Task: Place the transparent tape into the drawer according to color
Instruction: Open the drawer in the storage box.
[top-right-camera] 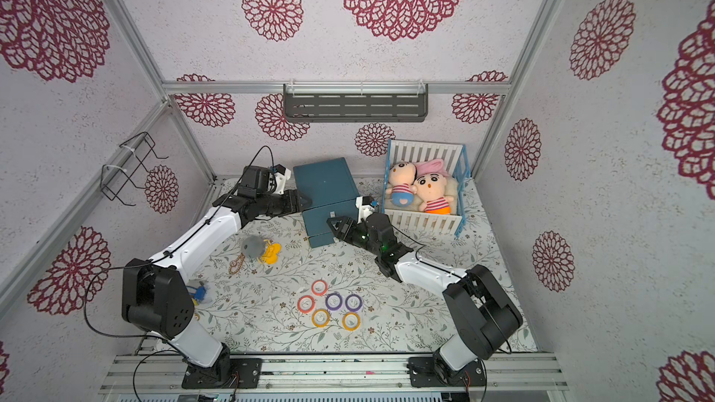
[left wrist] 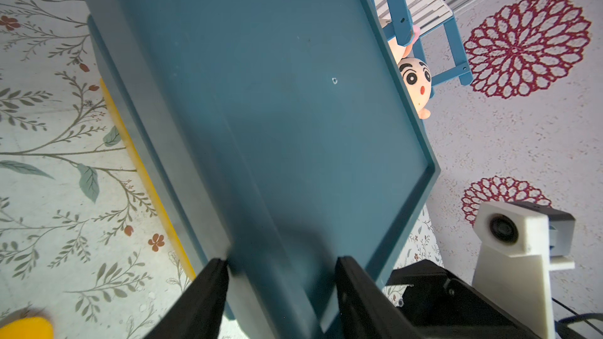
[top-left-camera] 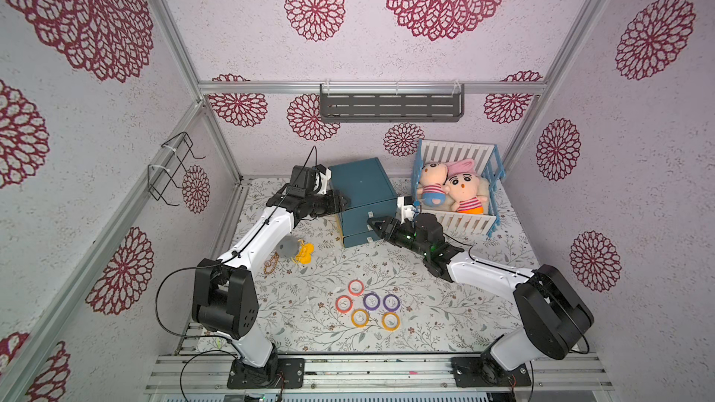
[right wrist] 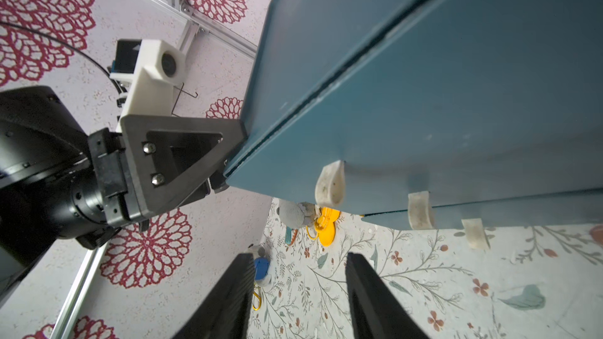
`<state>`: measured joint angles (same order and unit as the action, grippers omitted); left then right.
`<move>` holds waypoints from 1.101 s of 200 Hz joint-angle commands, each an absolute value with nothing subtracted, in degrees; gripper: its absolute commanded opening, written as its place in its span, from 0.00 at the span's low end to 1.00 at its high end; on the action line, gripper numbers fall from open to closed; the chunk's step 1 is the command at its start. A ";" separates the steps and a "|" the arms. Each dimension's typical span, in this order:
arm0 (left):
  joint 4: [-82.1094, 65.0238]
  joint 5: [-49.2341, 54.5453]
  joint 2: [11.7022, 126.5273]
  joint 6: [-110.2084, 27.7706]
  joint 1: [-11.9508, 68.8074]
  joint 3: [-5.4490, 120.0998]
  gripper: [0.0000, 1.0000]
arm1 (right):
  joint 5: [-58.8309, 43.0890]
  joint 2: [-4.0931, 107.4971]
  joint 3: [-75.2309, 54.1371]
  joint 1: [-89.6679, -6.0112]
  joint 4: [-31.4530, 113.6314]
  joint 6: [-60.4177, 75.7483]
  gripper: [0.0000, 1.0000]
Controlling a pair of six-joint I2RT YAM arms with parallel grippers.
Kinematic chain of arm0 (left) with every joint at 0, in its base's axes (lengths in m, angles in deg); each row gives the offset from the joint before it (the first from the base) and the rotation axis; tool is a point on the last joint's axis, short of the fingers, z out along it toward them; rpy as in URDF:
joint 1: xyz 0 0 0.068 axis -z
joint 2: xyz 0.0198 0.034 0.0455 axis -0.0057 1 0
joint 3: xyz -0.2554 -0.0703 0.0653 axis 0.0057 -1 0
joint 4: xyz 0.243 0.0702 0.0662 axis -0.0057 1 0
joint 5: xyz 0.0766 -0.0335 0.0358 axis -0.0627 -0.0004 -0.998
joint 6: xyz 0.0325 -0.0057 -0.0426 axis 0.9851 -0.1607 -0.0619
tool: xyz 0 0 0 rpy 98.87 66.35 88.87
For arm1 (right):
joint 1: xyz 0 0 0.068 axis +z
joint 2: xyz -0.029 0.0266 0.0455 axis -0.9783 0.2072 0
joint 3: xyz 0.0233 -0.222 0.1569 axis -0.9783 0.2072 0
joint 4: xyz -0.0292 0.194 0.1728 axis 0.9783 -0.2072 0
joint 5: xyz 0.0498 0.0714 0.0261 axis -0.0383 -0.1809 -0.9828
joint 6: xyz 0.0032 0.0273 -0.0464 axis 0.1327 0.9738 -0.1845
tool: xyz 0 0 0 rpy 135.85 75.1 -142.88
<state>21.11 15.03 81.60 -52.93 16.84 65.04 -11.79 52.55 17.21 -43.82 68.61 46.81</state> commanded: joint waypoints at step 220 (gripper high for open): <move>21.13 14.86 80.26 -51.15 17.38 63.94 0.59 | -6.51 60.40 13.56 -44.74 80.12 59.31 0.35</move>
